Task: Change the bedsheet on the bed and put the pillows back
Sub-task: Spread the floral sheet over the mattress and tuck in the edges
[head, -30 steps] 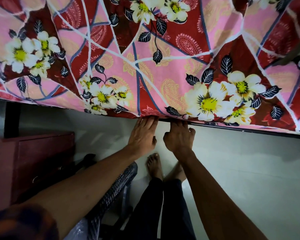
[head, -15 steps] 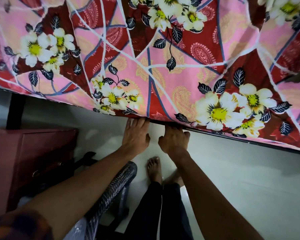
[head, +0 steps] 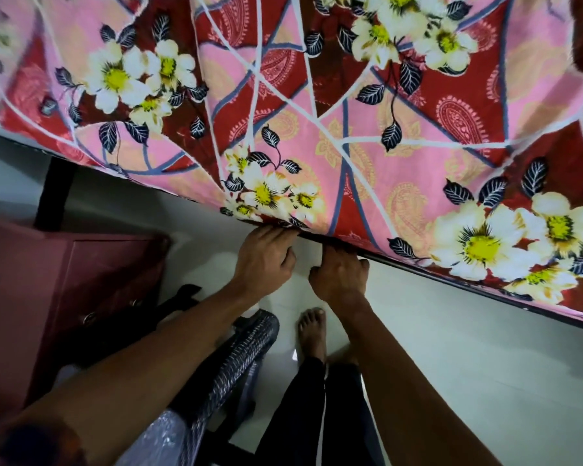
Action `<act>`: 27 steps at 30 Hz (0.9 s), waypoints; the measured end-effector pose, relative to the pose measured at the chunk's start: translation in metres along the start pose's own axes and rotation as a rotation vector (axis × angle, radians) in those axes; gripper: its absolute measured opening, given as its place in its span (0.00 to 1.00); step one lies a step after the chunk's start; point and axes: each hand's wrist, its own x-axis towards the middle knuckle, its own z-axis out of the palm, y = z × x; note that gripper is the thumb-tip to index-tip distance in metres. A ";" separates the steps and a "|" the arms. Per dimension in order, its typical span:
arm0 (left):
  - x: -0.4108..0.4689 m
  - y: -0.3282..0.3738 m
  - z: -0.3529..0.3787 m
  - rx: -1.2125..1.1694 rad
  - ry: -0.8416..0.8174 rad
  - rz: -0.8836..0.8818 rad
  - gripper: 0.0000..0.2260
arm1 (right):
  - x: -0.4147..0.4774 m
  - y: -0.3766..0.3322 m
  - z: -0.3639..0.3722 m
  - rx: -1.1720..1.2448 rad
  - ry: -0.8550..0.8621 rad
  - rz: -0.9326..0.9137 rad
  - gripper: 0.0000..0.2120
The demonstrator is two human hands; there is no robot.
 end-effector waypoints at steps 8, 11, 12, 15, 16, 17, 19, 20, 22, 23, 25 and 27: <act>0.003 -0.048 0.002 0.199 -0.137 -0.106 0.22 | -0.017 -0.029 -0.014 0.003 0.210 -0.111 0.17; -0.001 -0.047 0.001 0.154 -0.190 -0.126 0.23 | -0.011 -0.044 0.003 0.033 0.229 -0.230 0.23; -0.003 -0.049 0.002 0.126 -0.218 -0.133 0.23 | -0.003 -0.050 0.008 0.029 0.247 -0.210 0.23; -0.005 -0.057 0.000 0.024 -0.208 -0.137 0.22 | 0.014 -0.066 0.016 -0.023 0.206 -0.100 0.25; -0.005 -0.058 -0.002 -0.029 -0.167 -0.137 0.20 | 0.012 -0.070 0.021 -0.066 0.161 -0.095 0.29; -0.005 -0.058 -0.006 -0.104 -0.115 -0.158 0.19 | 0.009 -0.073 0.022 -0.116 0.129 -0.097 0.33; -0.004 -0.054 -0.014 -0.272 -0.004 -0.289 0.15 | 0.005 -0.072 0.023 -0.161 0.101 -0.079 0.37; -0.005 -0.056 -0.021 -0.352 0.040 -0.390 0.13 | 0.007 -0.073 0.020 -0.167 0.071 -0.062 0.37; -0.009 -0.066 -0.036 -0.480 0.127 -0.629 0.09 | 0.011 -0.077 0.014 -0.147 0.050 -0.037 0.33; -0.011 -0.074 -0.045 -0.537 0.166 -0.732 0.08 | 0.011 -0.081 0.008 -0.138 0.047 -0.019 0.30; -0.010 -0.091 -0.064 -0.609 0.239 -0.893 0.07 | 0.008 -0.088 -0.004 -0.155 0.017 0.010 0.25; -0.009 -0.118 -0.080 -0.636 0.271 -1.032 0.10 | 0.001 -0.099 -0.014 -0.162 -0.021 -0.031 0.22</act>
